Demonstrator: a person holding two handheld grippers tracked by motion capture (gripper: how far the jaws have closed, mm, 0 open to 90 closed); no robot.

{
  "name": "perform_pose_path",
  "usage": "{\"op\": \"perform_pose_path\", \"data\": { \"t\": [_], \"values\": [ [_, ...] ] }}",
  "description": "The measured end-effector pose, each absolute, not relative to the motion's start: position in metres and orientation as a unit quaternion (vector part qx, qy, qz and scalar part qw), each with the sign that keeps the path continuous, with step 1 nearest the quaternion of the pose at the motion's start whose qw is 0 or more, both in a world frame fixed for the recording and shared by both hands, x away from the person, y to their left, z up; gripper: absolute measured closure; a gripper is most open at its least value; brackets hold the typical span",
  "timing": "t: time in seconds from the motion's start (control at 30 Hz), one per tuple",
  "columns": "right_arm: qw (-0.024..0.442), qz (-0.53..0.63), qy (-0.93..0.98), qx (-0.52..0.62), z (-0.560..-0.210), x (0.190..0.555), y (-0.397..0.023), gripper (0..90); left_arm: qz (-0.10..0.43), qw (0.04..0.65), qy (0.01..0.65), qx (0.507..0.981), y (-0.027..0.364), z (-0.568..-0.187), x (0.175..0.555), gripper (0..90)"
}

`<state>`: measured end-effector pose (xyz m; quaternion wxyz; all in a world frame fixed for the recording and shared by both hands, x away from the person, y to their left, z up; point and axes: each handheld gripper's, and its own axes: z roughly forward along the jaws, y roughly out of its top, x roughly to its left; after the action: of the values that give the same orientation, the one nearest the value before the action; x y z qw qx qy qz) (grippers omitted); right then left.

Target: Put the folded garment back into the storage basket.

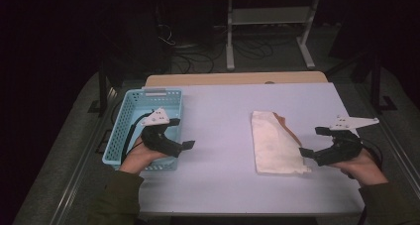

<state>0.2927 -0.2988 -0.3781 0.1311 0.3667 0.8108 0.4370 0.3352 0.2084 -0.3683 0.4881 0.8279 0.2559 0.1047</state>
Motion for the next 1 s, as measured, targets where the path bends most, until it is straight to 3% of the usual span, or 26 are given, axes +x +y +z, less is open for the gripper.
{"op": "perform_pose_path", "data": {
  "t": [1.0],
  "values": [
    [0.128, 0.433, 0.809, 0.376, -0.396, 0.278, -0.311, 0.0, 0.106, 0.487, 0.256, 0.828, 0.208, -0.368, 0.335, 0.2]
  ]
}}
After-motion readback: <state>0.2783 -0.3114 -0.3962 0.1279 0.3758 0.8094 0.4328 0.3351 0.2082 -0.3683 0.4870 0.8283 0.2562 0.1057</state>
